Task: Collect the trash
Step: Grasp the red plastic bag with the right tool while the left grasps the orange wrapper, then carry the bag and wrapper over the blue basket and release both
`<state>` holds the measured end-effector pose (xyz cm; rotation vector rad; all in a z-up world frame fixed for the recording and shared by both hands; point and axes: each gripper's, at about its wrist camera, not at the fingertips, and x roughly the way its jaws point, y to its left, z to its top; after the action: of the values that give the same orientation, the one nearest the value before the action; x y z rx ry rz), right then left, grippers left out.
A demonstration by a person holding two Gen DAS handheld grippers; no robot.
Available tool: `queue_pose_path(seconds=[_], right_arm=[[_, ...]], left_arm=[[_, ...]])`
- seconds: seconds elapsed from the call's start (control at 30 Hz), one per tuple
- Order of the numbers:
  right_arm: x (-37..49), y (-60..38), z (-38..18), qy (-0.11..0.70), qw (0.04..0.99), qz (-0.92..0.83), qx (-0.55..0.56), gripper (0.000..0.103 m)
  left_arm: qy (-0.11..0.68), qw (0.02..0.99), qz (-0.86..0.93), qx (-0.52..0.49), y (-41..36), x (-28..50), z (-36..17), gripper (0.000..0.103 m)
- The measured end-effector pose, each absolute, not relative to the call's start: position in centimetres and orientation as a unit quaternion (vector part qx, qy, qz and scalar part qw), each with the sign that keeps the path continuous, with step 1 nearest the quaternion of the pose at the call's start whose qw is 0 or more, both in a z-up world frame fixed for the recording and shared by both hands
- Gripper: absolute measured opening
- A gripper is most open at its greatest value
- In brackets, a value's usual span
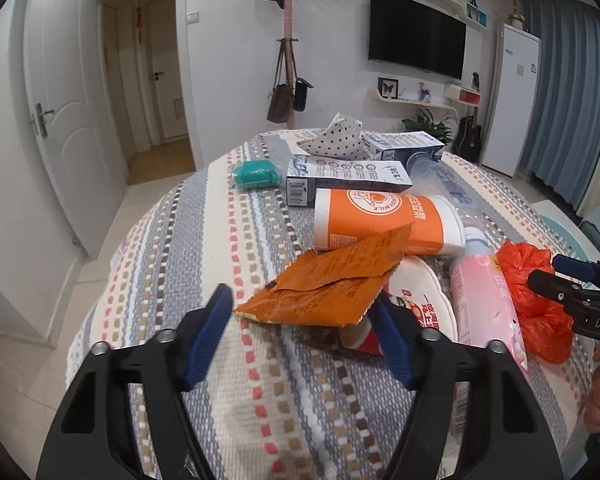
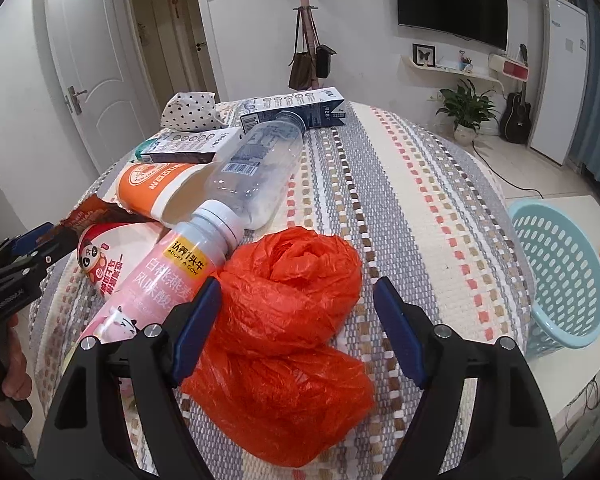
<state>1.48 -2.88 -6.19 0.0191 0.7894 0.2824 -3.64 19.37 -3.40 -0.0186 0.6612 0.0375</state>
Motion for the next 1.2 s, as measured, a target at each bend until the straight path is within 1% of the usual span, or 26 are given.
queue_pose_path(seconds=[0.07, 0.13, 0.2, 0.23, 0.3, 0.33, 0.4, 0.5, 0.57, 0.67, 0.73, 0.77, 0.8, 0.9, 1.0, 1.07, 1.2], right_arm=[[1.7, -2.8, -6.4, 0.387, 0.912, 0.137, 0.013, 0.074], [1.8, -2.8, -6.6, 0.39, 0.91, 0.14, 0.016, 0.075], [1.9, -2.7, -6.8, 0.392, 0.91, 0.137, 0.011, 0.079], [1.9, -2.7, -6.9, 0.392, 0.91, 0.136, 0.011, 0.079], [1.9, -2.8, -7.0, 0.394, 0.909, 0.138, 0.013, 0.08], [1.8, -2.8, -7.0, 0.395, 0.908, 0.138, 0.013, 0.08], [1.9, -2.8, -7.1, 0.397, 0.908, 0.135, 0.015, 0.085], [2.1, -2.9, -7.4, 0.403, 0.906, 0.127, 0.019, 0.091], [2.2, -3.0, -7.7, 0.407, 0.904, 0.127, 0.028, 0.091], [2.6, -3.3, -8.1, 0.421, 0.895, 0.138, 0.047, 0.091], [2.7, -3.4, -8.2, 0.427, 0.891, 0.146, 0.057, 0.087], [2.7, -3.3, -8.2, 0.427, 0.889, 0.154, 0.059, 0.076], [2.5, -3.3, -8.1, 0.426, 0.888, 0.164, 0.062, 0.057], [2.0, -2.7, -7.3, 0.414, 0.891, 0.181, 0.053, 0.041], [1.3, -2.8, -6.4, 0.396, 0.9, 0.18, 0.042, 0.034], [1.2, -3.1, -5.8, 0.385, 0.906, 0.175, 0.036, 0.032], [1.3, -4.7, -3.8, 0.354, 0.92, 0.165, 0.032, 0.031]], left_arm=[[0.324, 0.946, 0.017, -0.011, 19.4, -3.5, -3.4, 0.062], [0.323, 0.946, 0.014, -0.012, 19.6, -3.3, -3.4, 0.055], [0.329, 0.944, 0.009, -0.013, 19.6, -2.9, -3.5, 0.041], [0.331, 0.944, 0.006, -0.014, 19.6, -2.7, -3.5, 0.039], [0.332, 0.943, 0.002, -0.017, 19.5, -2.5, -3.6, 0.026], [0.331, 0.943, 0.001, -0.018, 19.5, -2.5, -3.6, 0.024], [0.33, 0.944, -0.001, -0.023, 19.6, -2.5, -3.6, 0.015], [0.324, 0.946, 0.001, -0.028, 19.6, -2.7, -3.3, 0.007], [0.32, 0.947, -0.001, -0.034, 19.7, -2.8, -3.0, 0.004], [0.312, 0.95, -0.005, -0.035, 19.4, -3.0, -2.4, 0.003], [0.308, 0.951, -0.008, -0.036, 19.1, -3.1, -2.1, 0.003], [0.306, 0.951, -0.009, -0.036, 19.0, -3.2, -1.9, 0.003], [0.304, 0.952, -0.01, -0.037, 18.8, -3.2, -1.6, 0.003], [0.298, 0.954, -0.016, -0.035, 18.1, -3.2, -0.8, 0.003], [0.286, 0.957, -0.022, -0.028, 16.9, -3.1, 0.5, 0.003], [0.279, 0.96, -0.027, -0.022, 16.1, -2.9, 1.3, 0.003], [0.264, 0.963, -0.049, -0.015, 13.6, -1.6, 3.5, 0.003]])
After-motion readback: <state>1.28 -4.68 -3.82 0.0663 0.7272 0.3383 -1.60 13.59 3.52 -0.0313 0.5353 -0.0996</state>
